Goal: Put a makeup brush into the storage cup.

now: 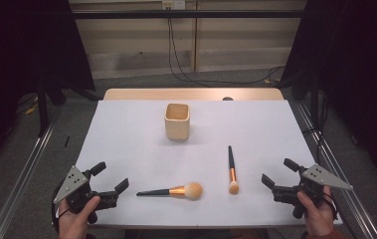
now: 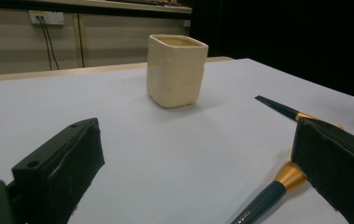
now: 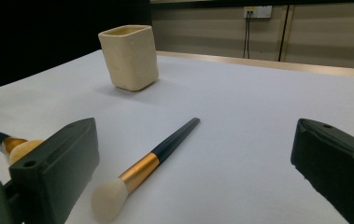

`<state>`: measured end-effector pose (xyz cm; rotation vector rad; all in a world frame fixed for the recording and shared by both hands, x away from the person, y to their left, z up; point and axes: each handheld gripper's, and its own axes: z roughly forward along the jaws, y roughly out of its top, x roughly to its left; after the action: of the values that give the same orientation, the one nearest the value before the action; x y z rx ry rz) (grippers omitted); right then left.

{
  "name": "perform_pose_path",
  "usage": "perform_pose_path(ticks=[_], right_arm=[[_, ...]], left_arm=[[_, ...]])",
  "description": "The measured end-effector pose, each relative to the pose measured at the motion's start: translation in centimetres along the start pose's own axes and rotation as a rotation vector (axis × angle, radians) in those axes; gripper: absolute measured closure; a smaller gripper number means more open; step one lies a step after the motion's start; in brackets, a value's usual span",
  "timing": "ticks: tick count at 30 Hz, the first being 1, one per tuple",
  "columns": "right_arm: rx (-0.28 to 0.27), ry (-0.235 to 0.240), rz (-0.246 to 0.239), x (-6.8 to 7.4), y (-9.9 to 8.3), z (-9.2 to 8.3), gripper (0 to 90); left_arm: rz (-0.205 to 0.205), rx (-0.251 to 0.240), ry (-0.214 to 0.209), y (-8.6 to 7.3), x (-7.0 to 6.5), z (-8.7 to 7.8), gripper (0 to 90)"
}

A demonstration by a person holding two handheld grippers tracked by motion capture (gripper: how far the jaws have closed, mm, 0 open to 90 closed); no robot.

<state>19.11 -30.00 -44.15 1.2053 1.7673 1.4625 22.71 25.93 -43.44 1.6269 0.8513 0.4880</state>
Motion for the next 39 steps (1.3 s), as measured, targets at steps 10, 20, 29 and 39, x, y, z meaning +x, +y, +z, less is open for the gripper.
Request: perform_pose_path(ticks=[10,20,29,39], right_arm=[[0.0,0.01,0.01,0.0,0.0,0.0,0.3],[-0.005,0.009,0.017,0.1,0.0,0.0,0.4],[-0.005,0.007,0.013,0.0,-0.1,0.0,0.4],[-0.002,0.003,0.013,0.1,-0.1,0.1,0.0]], left_arm=[[0.016,0.016,-0.019,0.1,-0.3,0.4,1.7],[0.015,0.013,-0.052,0.2,-1.0,0.7,1.7],[0.027,0.028,-0.07,0.5,-1.4,1.1,1.7],[0.043,0.029,-0.108,1.5,-2.0,2.2,1.9]])
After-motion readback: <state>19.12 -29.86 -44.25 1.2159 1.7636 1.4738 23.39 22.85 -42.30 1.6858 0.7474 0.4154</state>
